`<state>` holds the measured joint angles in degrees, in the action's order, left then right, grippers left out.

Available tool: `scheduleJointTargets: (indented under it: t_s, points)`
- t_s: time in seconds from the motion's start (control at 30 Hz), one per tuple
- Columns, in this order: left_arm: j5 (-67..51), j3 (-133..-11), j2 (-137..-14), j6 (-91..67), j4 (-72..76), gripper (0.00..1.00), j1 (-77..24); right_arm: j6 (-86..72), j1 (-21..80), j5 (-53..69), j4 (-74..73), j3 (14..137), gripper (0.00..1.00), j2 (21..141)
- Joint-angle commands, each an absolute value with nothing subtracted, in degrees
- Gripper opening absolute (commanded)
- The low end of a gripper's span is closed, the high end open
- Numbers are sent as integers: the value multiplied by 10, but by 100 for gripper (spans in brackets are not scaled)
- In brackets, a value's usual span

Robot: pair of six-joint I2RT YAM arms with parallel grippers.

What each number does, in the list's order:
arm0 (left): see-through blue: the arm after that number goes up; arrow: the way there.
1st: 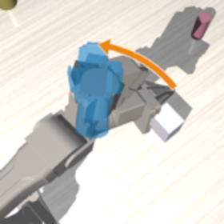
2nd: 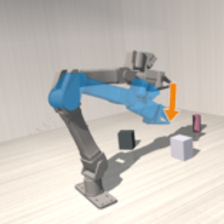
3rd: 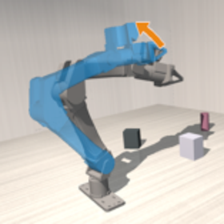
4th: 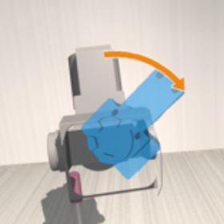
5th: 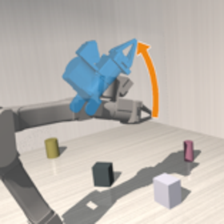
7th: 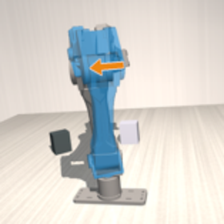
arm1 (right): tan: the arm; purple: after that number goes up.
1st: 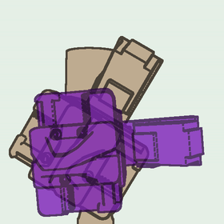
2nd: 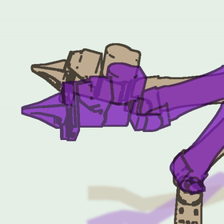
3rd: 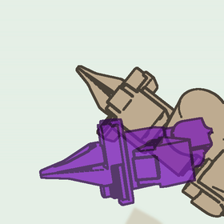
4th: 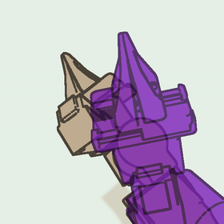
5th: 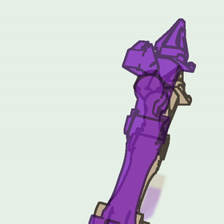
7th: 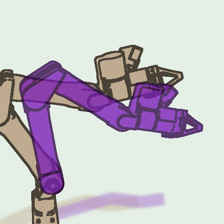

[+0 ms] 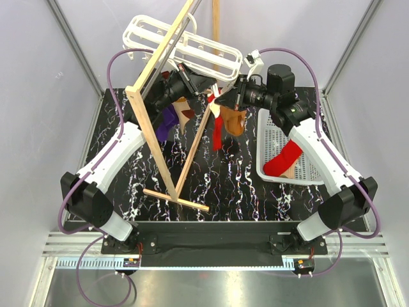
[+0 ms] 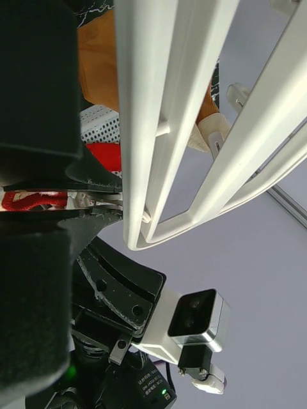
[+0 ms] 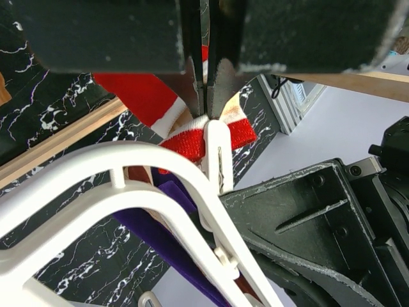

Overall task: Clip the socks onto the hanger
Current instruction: Clamp the sock onto the hanger.

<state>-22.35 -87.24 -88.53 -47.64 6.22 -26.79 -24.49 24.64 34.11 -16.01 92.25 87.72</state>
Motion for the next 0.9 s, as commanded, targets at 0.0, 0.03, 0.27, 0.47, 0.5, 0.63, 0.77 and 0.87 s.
scheduleJointTargets:
  t_s: [0.0,0.03,0.27,0.47,0.5,0.63,0.77,0.87]
  points:
    - [-236,-864,-867,-478,77,0,-264,-252,252,342,-121,945,0,882]
    - [-236,-862,-867,-482,79,0,-264,-253,253,342,-120,944,0,882]
    - [-256,-848,-867,-514,108,21,-254,-254,253,345,-123,943,0,875]
    - [-258,-846,-869,-524,112,44,-253,-252,252,343,-128,945,0,873]
    - [-258,-845,-867,-523,113,47,-252,-252,252,343,-132,947,0,873]
    - [-254,-835,-857,-519,119,59,-251,-256,252,341,-135,945,0,876]
    - [-257,-812,-838,-520,141,65,-248,-256,252,332,-145,944,2,875]
    - [-252,-798,-825,-519,147,66,-247,-259,252,322,-150,943,14,872]
